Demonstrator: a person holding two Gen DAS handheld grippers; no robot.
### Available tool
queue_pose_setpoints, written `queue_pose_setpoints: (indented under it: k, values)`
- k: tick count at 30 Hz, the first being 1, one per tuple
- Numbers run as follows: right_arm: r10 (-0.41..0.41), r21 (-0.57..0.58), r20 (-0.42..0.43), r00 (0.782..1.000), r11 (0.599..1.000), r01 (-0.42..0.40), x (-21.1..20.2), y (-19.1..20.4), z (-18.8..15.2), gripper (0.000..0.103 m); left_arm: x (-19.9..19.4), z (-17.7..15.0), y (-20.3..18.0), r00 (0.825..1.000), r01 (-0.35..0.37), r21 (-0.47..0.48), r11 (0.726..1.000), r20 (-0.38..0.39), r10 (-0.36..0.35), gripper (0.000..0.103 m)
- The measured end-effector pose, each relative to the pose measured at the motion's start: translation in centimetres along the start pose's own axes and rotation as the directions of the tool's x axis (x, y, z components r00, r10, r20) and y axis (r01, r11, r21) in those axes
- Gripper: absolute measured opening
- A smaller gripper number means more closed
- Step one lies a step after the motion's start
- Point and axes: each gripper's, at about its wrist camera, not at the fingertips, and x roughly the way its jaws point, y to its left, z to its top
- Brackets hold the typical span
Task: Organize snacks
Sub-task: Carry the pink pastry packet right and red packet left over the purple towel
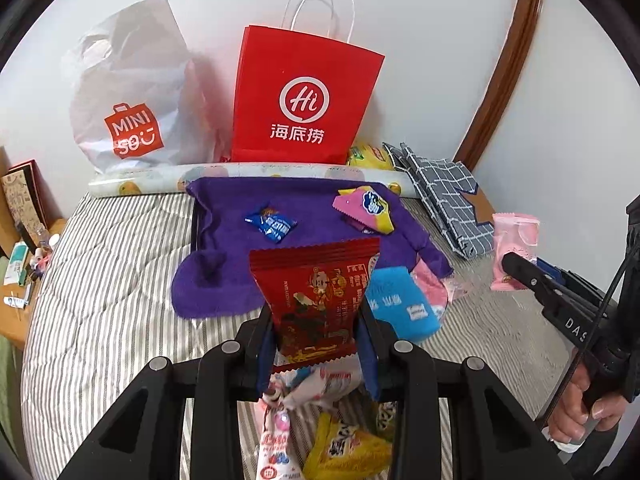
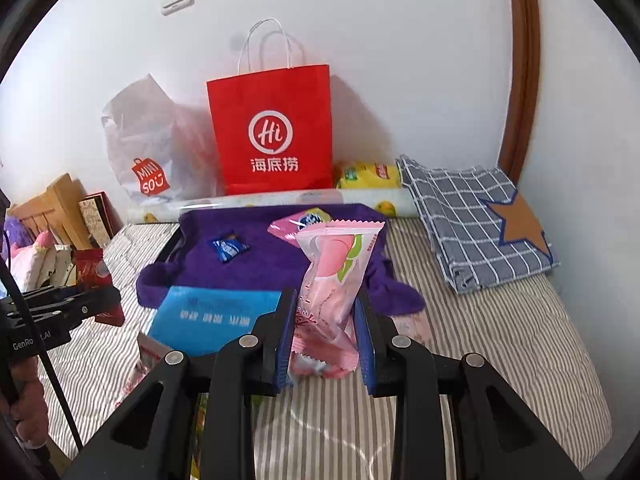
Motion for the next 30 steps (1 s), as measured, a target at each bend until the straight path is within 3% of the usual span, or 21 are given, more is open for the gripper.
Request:
queue_pose_setpoints:
  k: [16, 30]
  values:
    - [0.030, -0.036, 0.007, 1.000, 0.999, -0.029, 4.5, 1.5, 4.0, 0.029, 2.5, 4.7, 0.3, 0.999, -0.045, 0.023, 0.999, 0.028, 0.044, 0.034]
    - [0.043, -0.023, 0.003, 0.999, 0.999, -0.043, 10.6, 0.4, 7.2, 0.029, 7.4, 7.3, 5.1, 0.994, -0.104, -0.059, 0.993, 0.019, 0.105, 0.034]
